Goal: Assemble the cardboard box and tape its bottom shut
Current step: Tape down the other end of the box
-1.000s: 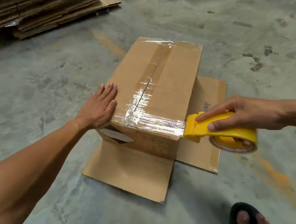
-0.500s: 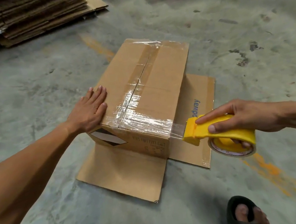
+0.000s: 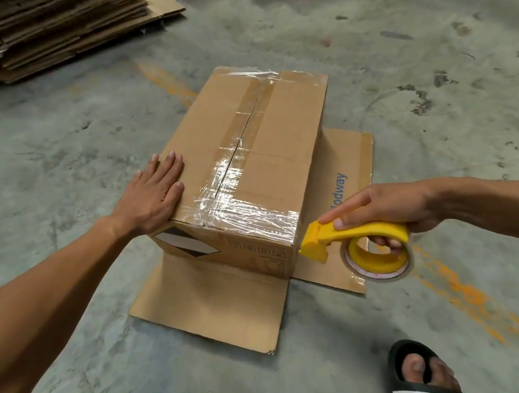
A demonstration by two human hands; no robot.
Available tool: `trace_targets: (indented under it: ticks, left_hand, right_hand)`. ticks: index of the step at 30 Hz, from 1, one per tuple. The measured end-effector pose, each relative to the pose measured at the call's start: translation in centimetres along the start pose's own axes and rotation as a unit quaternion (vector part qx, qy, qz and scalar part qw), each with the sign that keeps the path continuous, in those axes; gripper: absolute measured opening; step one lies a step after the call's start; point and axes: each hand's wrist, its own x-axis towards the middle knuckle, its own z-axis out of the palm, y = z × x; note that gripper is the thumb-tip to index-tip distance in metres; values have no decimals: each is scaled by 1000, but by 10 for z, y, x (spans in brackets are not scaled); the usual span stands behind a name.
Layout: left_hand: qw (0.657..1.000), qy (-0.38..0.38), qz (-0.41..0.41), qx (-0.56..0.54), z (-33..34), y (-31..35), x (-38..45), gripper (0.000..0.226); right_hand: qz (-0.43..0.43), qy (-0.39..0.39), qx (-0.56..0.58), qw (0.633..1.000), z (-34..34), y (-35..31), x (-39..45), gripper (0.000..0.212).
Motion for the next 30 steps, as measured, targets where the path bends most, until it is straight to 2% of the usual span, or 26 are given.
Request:
trace_targets:
  ticks: [3,5,7,8,11,13,16,19,24,30]
  left_hand:
    - [1000,-1,1,5,-3,2,-1,73]
    - [1000,-10,-6,2,-5,4,-3,73]
    - [1000,-17,-23,0,-7,5,-3,74]
    - [999,-21,-30,1,-9,6,-2,74]
    - [999,-15,-38,5,-12,20,-2,78]
    - [1000,-13,4,5,-11,52,-4,81]
    - [996,-41,81,16,-6,118,-4,86]
    - [988,-43,135,65,10,177,-6,88]
    - [986,-47,127,95,26,218,-7,82]
    - [976,-69,157,137,24,194,-17,82]
  right_hand:
    - [36,-21,-19,999,-13,-15,12,36]
    - [81,-39,-111,990,-20,-9,18,50]
    - [150,-61,-226,961,-25,14,23,69]
    - [167,-60,-240,954,-28,25,23,70]
    - [131,-1,-202,971,-50,18,21,66]
    - [80,59,-164,981,-64,-1,21,62]
    - [38,125,-120,984,-73,-19,26,33]
    - [27,164,-138,976,-77,-25,37,29]
    - [31,174,-180,968,-79,-32,47,28]
    - [27,164,-187,968,-82,-35,53,30]
